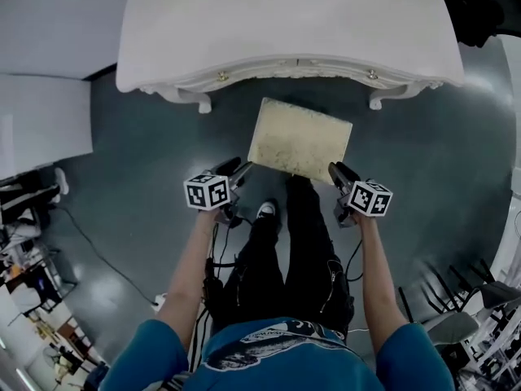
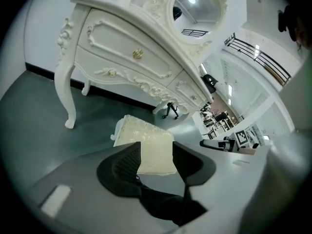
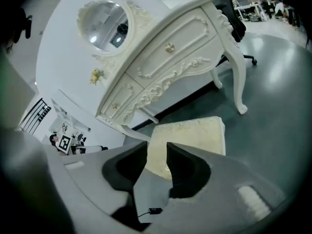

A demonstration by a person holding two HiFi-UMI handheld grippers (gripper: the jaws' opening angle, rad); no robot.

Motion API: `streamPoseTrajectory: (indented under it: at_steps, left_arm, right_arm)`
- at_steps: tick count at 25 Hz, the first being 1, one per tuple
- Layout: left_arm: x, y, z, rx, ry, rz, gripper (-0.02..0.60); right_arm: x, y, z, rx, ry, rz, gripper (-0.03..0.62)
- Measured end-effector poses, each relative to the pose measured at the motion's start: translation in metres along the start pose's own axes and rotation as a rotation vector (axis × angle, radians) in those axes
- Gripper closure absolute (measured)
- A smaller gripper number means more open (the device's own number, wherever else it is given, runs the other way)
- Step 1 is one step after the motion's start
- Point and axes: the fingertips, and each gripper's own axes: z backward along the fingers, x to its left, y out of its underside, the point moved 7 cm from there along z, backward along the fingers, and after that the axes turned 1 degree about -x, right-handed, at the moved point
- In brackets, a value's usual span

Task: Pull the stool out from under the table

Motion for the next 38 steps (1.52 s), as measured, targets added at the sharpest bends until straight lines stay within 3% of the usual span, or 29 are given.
streamPoseTrajectory:
  at_steps: [7,12,20,29,33,38]
  left_arm:
    - [-0.056,-0.048,0.043,-0.097,0.079,-0.19,0.379]
    - [-0.091,-0.063,0.084,-0.18,0.113,-0.29,0.39]
    - [-0.149,-0.065,0.16,-0.259,0.133,-0.582,0.398]
    - [-0.182,-0.04,0.254,-0.418,0.239,-0.63,0.451]
    - [-0.179,-0.024,0.283,-0.464,0.26,-0.599,0.474]
    - [-0.178,0.002,0.295,-0.45,0.254,-0.602,0.482]
  right_arm:
    - [0.088,-0.04,0.02,-0.097,-0.089,0.155,0.477]
    - [0.147,-0.046,0.046,-0.159,-0.144,0.227,0.477]
    - [0.248,-0.051,0.106,-0.296,-0.232,0.35,0.48]
    - [0.331,-0.02,0.155,-0.444,-0.288,0.419,0.507]
    - [0.355,0.002,0.161,-0.433,-0.294,0.457,0.511]
    - [0.368,0.027,0.174,-0.393,-0.304,0.476,0.517]
